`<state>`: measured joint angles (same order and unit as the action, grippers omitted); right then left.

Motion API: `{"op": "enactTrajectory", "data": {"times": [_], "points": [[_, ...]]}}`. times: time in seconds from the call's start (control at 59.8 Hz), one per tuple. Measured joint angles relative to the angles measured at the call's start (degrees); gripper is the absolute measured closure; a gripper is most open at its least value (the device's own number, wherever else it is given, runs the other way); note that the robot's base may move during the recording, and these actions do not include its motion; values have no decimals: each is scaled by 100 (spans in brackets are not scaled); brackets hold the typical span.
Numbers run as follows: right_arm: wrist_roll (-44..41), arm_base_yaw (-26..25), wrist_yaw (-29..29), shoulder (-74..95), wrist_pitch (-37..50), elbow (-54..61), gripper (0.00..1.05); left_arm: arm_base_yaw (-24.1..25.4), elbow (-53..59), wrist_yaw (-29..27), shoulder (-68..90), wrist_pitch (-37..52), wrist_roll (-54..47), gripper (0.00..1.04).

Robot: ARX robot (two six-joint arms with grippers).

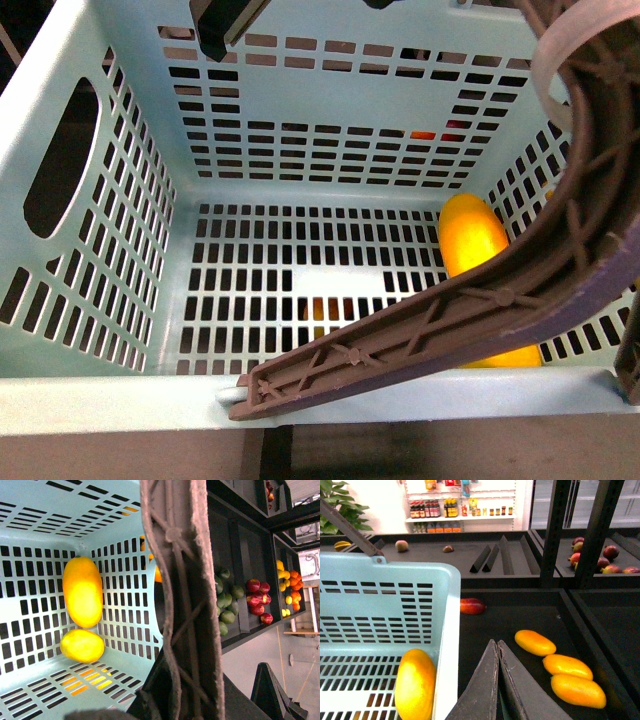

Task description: Pick lemon and mango into basket

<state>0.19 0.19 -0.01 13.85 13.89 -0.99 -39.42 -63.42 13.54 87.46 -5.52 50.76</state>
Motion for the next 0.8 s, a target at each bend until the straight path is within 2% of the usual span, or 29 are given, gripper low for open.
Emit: {"op": "enactTrajectory", "data": {"times": [0.268, 0.368, 0.502, 0.552, 0.619, 0.803], "points": [[-2, 0, 0, -382, -385, 0, 103, 0, 0, 4, 0, 0, 0, 100], [0, 0, 11, -1110, -1285, 0, 103, 0, 0, 13, 0, 0, -2, 100], [-2, 0, 4, -1331, -1370, 0, 103, 0, 0, 0, 0, 0, -9, 100], [-2, 0, 2, -1335, -1375, 0, 95, -2, 0, 0, 0, 0, -13, 100], [-2, 0, 4, -1344, -1379, 0, 77, 0, 0, 4, 0, 0, 7, 100], [-2, 0, 2, -1346, -1379, 0, 46, 0, 0, 2, 0, 0, 0, 100]]}}
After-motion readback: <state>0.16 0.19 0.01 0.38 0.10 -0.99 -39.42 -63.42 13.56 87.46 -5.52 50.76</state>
